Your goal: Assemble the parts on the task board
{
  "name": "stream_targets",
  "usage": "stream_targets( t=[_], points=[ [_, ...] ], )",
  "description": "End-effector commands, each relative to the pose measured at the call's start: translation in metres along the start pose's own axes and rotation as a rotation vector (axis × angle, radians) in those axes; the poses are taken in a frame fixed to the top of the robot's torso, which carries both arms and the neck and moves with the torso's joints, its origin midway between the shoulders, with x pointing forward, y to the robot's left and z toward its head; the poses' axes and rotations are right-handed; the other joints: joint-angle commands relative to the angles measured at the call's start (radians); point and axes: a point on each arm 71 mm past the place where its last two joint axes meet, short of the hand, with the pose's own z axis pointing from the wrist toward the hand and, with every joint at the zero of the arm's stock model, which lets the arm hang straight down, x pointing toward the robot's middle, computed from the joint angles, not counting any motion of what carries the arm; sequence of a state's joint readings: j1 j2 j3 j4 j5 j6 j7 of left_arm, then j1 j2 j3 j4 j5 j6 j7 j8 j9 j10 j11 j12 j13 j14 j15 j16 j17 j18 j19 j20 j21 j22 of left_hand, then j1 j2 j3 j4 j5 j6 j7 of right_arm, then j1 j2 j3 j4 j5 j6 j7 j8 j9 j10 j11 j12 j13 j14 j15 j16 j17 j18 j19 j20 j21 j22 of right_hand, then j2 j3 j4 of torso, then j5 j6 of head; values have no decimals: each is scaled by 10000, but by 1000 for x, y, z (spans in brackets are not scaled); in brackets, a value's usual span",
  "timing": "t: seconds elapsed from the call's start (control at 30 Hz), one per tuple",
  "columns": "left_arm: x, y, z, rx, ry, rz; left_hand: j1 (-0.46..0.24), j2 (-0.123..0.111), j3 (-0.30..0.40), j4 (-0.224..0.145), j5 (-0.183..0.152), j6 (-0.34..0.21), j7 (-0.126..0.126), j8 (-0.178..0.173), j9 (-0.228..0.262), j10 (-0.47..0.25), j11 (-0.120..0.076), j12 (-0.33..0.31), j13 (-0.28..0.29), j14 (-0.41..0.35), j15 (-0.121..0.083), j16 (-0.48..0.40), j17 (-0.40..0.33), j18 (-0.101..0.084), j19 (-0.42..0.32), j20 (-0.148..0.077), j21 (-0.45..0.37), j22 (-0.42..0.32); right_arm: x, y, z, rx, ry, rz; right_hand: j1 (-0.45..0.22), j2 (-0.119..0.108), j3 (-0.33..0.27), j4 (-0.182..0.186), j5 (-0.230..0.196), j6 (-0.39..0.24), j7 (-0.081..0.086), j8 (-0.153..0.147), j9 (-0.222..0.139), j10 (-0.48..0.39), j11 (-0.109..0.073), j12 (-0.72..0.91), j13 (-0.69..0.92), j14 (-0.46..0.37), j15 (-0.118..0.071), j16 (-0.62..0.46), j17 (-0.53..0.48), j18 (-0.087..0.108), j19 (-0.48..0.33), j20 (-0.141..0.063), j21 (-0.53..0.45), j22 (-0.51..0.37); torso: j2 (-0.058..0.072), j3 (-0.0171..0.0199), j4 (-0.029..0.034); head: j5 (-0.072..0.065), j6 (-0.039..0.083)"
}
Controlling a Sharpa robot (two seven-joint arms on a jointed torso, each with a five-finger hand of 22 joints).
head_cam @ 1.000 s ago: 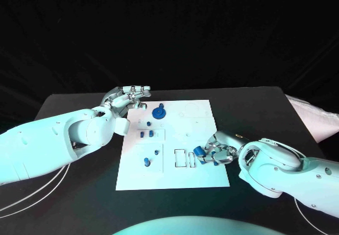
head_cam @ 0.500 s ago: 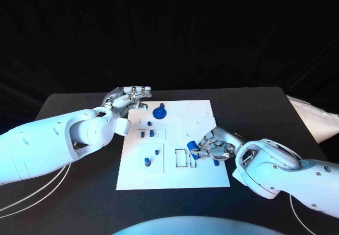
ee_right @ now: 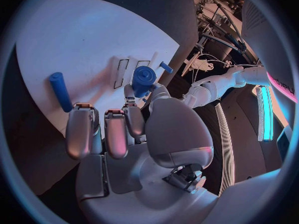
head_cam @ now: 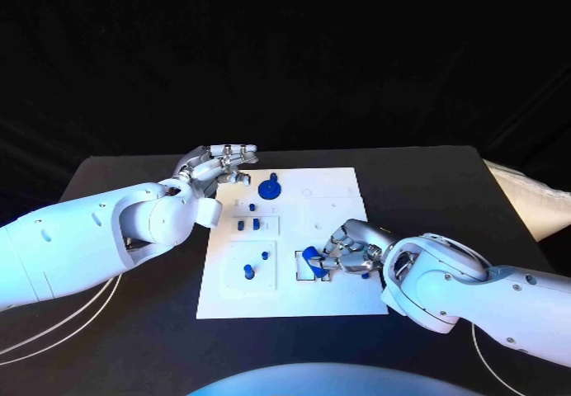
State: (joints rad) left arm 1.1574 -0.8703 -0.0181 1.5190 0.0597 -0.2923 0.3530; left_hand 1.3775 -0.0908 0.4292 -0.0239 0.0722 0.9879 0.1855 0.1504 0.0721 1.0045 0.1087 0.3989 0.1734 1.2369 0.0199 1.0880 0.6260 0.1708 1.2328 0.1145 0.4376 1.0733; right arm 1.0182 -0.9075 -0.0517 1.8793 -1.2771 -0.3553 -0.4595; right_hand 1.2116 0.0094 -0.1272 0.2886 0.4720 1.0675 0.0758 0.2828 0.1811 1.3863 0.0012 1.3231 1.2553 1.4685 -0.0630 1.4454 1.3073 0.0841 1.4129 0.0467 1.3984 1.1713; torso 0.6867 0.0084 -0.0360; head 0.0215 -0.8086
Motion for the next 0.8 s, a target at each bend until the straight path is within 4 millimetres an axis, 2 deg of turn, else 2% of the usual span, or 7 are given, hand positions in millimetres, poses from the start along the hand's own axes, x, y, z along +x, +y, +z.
stream_targets(
  t=[0.03,0.27,0.37,0.6,0.8],
  points=[
    [3,-1,0,102,181,-23,-21,94,-20,-17,15,-88,-16,59,1,-73,-11,56,17,-80,22,51,-5,104,43,52,-63,-13,4,0,1,199,492,-164,-129,9,-65,7,-57,68,20,30,21,52,-9,-58,-13,620,-59,5,343,-66,10,-65,33,10,1,5,-2,11,-16],
    [3,-1,0,145,197,-29,1,106,-10,-36,19,-94,-20,68,1,-82,-15,80,22,-77,19,62,3,106,46,51,-65,-15,4,0,3,269,334,-270,-264,16,-196,5,-221,61,14,16,97,-2,-13,-164,-85,613,-63,-14,314,-62,-4,-69,16,-18,-1,9,-11,35,-22],
    [3,-1,0,151,202,-31,1,106,-10,-36,19,-94,-20,68,1,-82,-15,80,22,-77,19,62,3,106,46,51,-65,-15,4,2,5,213,304,-289,-381,8,-344,-1,-597,38,17,-6,173,-63,-10,-282,-166,603,-60,-45,269,-60,-15,-68,2,-35,4,10,-10,46,-26],
    [3,-1,0,150,208,-33,1,106,-10,-36,19,-94,-20,68,1,-82,-15,80,22,-77,19,62,3,106,46,51,-65,-15,4,5,7,100,83,-379,-729,16,-799,9,-1818,-51,45,-70,392,-274,18,-687,-457,572,-37,-150,122,-34,-85,-47,-81,-172,-3,8,5,58,-37],
    [3,-1,0,145,194,-28,1,106,-10,-36,19,-94,-20,68,1,-82,-15,80,22,-77,19,62,3,106,46,51,-65,-15,4,6,7,-5,2,-423,-777,21,-877,8,-1973,-70,51,-82,433,-332,25,-794,-544,565,-32,-176,86,-29,-97,-43,-97,-197,-4,9,-11,81,-52]
  ],
)
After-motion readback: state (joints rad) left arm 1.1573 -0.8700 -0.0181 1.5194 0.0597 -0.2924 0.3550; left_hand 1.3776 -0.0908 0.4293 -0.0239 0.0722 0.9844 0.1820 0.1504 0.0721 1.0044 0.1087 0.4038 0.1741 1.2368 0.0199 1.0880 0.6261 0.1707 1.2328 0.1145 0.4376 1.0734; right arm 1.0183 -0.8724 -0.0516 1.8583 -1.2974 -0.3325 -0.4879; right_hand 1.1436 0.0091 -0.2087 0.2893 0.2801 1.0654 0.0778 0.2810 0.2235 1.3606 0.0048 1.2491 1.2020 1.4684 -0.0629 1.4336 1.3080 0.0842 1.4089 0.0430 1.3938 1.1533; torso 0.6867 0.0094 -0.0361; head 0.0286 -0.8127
